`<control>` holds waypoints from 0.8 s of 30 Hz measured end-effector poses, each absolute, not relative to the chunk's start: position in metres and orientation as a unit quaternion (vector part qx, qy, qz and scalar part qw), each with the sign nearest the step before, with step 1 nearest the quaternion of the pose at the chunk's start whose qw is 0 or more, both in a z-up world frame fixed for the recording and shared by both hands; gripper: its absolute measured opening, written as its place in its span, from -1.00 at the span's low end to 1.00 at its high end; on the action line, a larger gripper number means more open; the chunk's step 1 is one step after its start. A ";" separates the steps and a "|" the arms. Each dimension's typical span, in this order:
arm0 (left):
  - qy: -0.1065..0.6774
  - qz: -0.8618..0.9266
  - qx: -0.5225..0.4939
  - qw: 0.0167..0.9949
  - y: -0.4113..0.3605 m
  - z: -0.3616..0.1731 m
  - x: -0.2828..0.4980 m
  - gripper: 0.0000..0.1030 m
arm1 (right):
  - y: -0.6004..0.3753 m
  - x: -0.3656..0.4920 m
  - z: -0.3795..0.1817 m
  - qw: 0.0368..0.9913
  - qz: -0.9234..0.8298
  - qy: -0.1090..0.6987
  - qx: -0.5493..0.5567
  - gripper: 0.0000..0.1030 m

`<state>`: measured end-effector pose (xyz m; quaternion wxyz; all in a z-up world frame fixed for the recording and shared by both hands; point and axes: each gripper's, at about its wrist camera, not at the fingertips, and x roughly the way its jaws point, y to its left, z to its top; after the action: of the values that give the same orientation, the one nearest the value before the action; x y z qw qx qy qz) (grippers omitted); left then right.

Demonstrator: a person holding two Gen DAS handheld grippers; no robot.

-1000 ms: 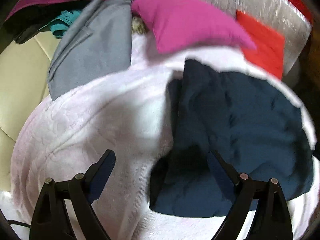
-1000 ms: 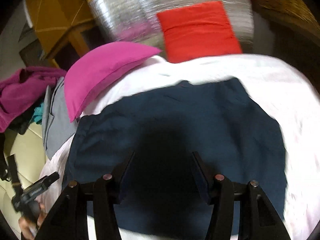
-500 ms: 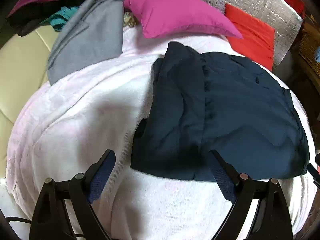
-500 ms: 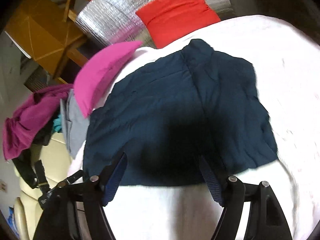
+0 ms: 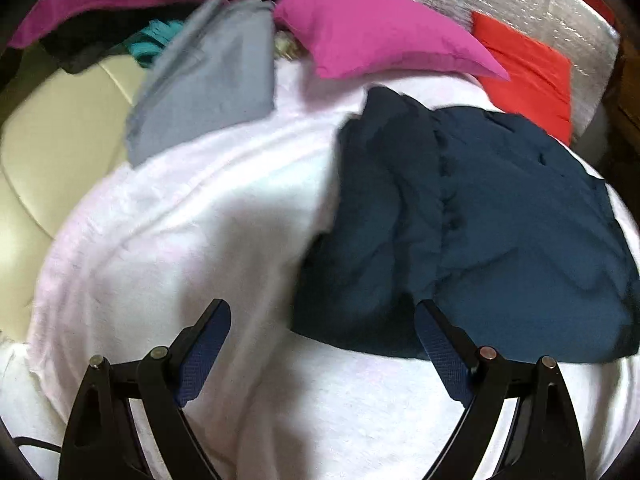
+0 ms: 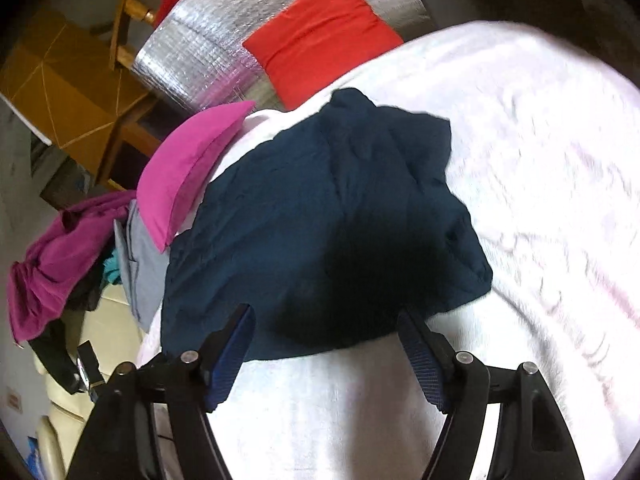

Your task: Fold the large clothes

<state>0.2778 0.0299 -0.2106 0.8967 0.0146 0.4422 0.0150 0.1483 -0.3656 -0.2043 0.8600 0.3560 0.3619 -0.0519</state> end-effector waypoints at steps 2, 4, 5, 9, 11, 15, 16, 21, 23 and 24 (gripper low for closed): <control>0.429 0.028 0.043 0.902 0.024 -0.210 0.278 0.82 | -0.364 0.151 -0.202 0.868 -0.049 0.350 0.349 0.48; 0.429 0.021 0.053 0.902 0.018 -0.212 0.281 0.82 | -0.359 0.162 -0.198 0.873 -0.054 0.352 0.334 0.48; 0.431 0.017 0.055 0.901 0.015 -0.214 0.282 0.82 | -0.357 0.167 -0.196 0.876 -0.057 0.350 0.327 0.48; 0.423 0.014 0.080 0.903 0.007 -0.215 0.285 0.82 | -0.362 0.191 -0.207 0.876 -0.077 0.353 0.320 0.48; 0.417 0.006 0.080 0.906 0.005 -0.214 0.284 0.82 | -0.372 0.207 -0.233 0.850 -0.083 0.398 0.336 0.44; 0.396 -0.015 0.076 0.915 0.003 -0.204 0.277 0.82 | -0.375 0.210 -0.243 0.846 -0.077 0.404 0.340 0.39; 0.391 -0.019 0.075 0.917 0.003 -0.202 0.277 0.82 | -0.374 0.209 -0.243 0.847 -0.075 0.404 0.337 0.39; 0.368 -0.036 0.063 0.927 0.002 -0.191 0.274 0.82 | -0.372 0.206 -0.244 0.852 -0.064 0.401 0.331 0.39; 0.361 -0.038 0.063 0.929 0.002 -0.189 0.272 0.82 | -0.372 0.204 -0.245 0.853 -0.060 0.394 0.336 0.39; 0.359 -0.039 0.063 0.931 0.002 -0.188 0.272 0.82 | -0.373 0.202 -0.247 0.853 -0.059 0.391 0.341 0.39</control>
<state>0.2720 0.0019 -0.1877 0.9305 0.0628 0.3587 -0.0387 0.2022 -0.3731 -0.2468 0.8530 0.3407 0.3910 -0.0590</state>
